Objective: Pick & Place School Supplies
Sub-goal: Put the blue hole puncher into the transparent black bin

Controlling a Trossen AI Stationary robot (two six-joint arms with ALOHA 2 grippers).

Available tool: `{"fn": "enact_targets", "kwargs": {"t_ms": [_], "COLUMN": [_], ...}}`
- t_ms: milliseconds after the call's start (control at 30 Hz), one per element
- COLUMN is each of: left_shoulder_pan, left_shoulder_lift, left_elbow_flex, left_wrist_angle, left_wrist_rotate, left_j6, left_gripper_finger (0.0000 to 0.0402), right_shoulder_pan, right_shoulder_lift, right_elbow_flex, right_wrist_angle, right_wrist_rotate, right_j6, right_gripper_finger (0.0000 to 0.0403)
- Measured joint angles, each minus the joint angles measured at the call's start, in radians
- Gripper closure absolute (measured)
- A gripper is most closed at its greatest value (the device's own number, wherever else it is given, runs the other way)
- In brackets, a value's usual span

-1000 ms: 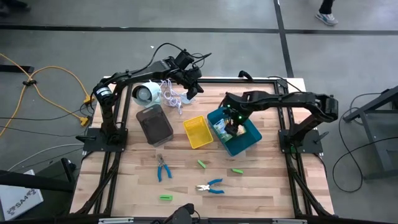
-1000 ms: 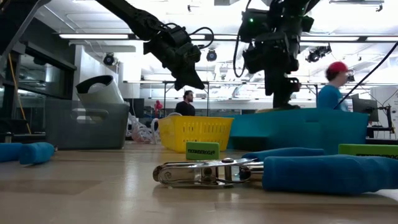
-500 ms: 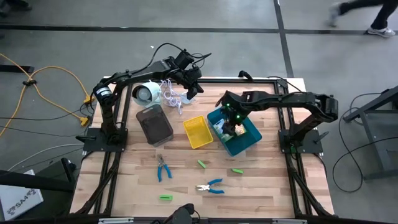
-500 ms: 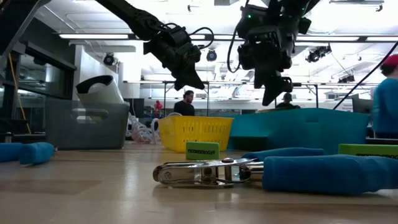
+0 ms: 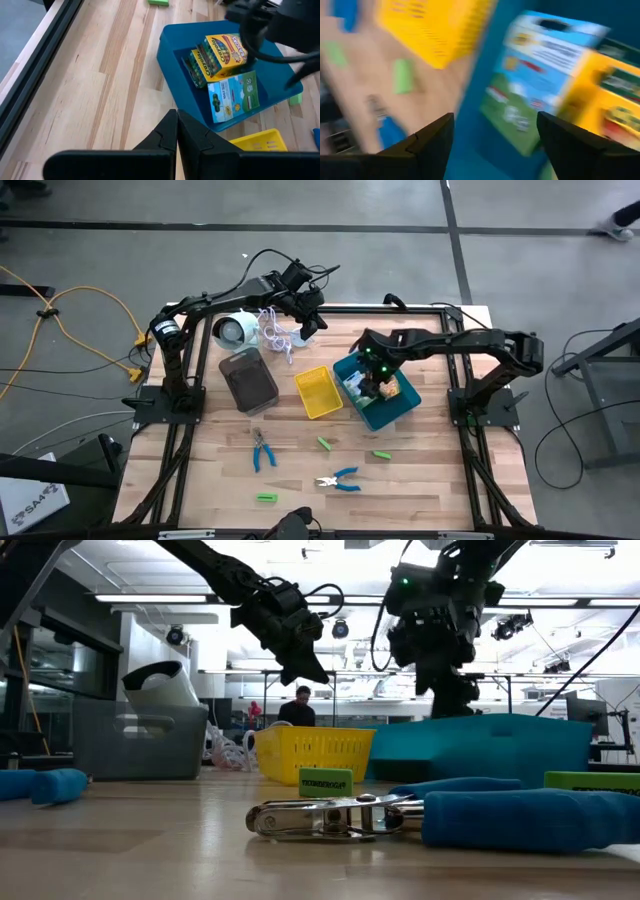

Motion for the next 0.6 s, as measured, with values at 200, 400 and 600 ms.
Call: {"fn": "enact_targets", "kwargs": {"t_ms": [200, 400, 600], "left_shoulder_pan": [0.0, 0.0, 0.0], "left_shoulder_lift": [0.0, 0.0, 0.0], "left_elbow_flex": [0.0, 0.0, 0.0], "left_wrist_angle": [0.0, 0.0, 0.0], "left_wrist_rotate": [0.0, 0.0, 0.001], "left_j6": [0.0, 0.0, 0.0], "left_gripper_finger": [0.0401, 0.0401, 0.0401], "right_shoulder_pan": [-0.003, -0.032, -0.102], "right_shoulder_lift": [0.0, 0.0, 0.0], "right_elbow_flex": [0.0, 0.0, 0.0], "right_wrist_angle": [0.101, 0.097, 0.097], "right_wrist_rotate": [-0.142, -0.226, -0.354], "right_j6": [0.023, 0.021, 0.026], "right_gripper_finger": [0.0127, 0.0127, 0.0127]}}
